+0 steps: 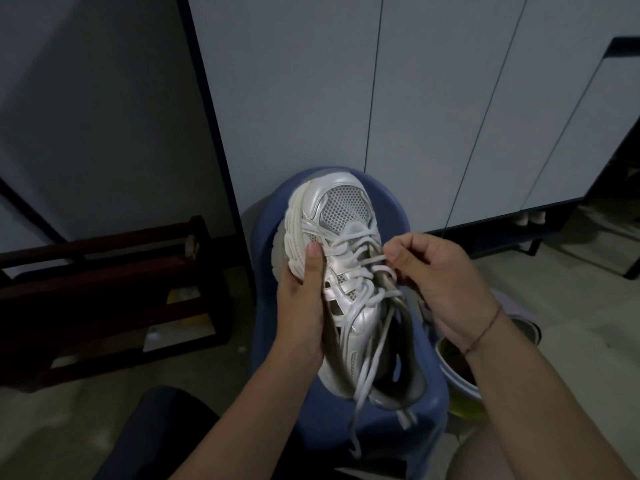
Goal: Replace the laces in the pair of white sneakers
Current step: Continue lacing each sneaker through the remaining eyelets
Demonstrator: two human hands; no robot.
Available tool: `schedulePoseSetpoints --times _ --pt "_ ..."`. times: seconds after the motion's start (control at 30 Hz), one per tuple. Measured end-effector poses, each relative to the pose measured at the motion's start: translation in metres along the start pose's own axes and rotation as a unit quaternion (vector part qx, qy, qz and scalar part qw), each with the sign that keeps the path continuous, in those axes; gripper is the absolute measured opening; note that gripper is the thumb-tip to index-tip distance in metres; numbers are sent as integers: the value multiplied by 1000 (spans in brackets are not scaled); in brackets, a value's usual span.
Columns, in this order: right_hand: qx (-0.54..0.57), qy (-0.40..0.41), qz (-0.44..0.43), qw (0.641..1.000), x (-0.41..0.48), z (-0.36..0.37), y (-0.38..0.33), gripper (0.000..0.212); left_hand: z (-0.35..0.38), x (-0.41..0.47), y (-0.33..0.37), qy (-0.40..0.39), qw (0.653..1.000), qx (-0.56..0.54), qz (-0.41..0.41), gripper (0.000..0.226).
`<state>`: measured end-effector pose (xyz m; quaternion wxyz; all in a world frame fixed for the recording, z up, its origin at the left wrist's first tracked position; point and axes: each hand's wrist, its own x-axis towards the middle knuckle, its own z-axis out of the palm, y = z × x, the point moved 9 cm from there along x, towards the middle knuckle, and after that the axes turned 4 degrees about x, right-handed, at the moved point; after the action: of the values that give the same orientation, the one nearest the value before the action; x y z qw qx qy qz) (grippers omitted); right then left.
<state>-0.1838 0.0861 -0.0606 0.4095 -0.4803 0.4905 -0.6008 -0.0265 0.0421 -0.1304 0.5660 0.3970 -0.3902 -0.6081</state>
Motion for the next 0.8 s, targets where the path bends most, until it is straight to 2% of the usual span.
schedulePoseSetpoints --times 0.13,0.2,0.3,0.37,0.43,0.5,0.57,0.63,0.7,0.8 --pt "-90 -13 -53 994 0 0 -11 7 1 -1 3 -3 1000 -2 8 65" --pt "-130 -31 -78 988 -1 1 -18 10 -2 0 5 1 1000 3 15 64" --pt "-231 -46 -110 966 -3 3 -23 8 -6 1 4 8 999 26 23 61" --pt "-244 -59 -122 960 -4 6 -21 9 -7 1 4 14 999 28 19 60" --pt "-160 -66 -103 980 -5 10 -15 12 -6 2 4 15 1000 7 7 60" --pt "-9 -67 -51 996 -3 14 -5 14 -5 4 2 14 1000 -25 -8 61" --pt "142 -71 0 987 -2 19 5 13 -5 5 2 21 999 -39 -15 67" --pt "240 -78 29 967 -2 24 7 14 -5 7 2 22 999 -40 -14 70" --pt "275 -77 34 958 -2 26 7 15 -4 7 3 17 999 -43 -10 66" --pt "200 -37 21 979 -1 19 7 12 -5 6 3 15 999 -41 -7 64"
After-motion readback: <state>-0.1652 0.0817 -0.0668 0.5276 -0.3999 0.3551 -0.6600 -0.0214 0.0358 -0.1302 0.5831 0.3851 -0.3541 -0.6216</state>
